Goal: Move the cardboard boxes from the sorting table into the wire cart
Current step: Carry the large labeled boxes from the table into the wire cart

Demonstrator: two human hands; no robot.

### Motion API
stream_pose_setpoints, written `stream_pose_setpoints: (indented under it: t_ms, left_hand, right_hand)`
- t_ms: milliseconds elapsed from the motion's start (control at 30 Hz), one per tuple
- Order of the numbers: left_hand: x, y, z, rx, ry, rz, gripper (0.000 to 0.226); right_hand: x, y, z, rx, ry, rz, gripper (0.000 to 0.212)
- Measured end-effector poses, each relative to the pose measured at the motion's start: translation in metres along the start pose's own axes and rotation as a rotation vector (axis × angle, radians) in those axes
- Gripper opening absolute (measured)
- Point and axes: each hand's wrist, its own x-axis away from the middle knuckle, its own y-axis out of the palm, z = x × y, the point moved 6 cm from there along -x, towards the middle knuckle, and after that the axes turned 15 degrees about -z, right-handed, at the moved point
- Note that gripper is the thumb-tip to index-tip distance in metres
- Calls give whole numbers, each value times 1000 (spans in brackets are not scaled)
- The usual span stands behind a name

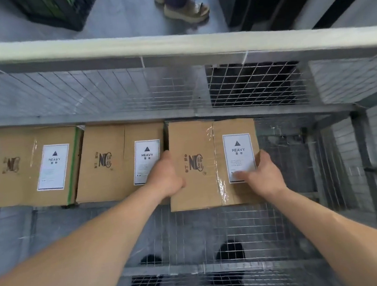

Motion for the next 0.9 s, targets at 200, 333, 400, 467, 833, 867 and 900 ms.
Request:
stream_pose_setpoints:
  t_ms: [200,333,400,467,833,867,900]
  left_hand:
    - [-33,2,-14,-27,-32,46,73]
    - [-40,2,-8,-67,-9,55,84]
    - [-40,2,-5,-91,5,49,83]
    - [-38,2,-3,-108,19,42,84]
    - [70,-29,32,-417,156,49,73]
    - [88,-33,37,-463,172,46,70]
    - [106,-37,42,-510,190,46,67]
  right_hand:
    - [-38,16,1,-23,5,-17,67]
    - [-45,21,-10,-9,-9,-32,82]
    - [-44,23,-17,-7,-15,-35,84]
    - [-38,23,-22,-5,-25,-30,78]
    - [80,0,-82,211,-123,-24,53]
    - [98,-3,-87,208,-117,-20,48]
    - [117,-7,-92,206,-103,-9,45]
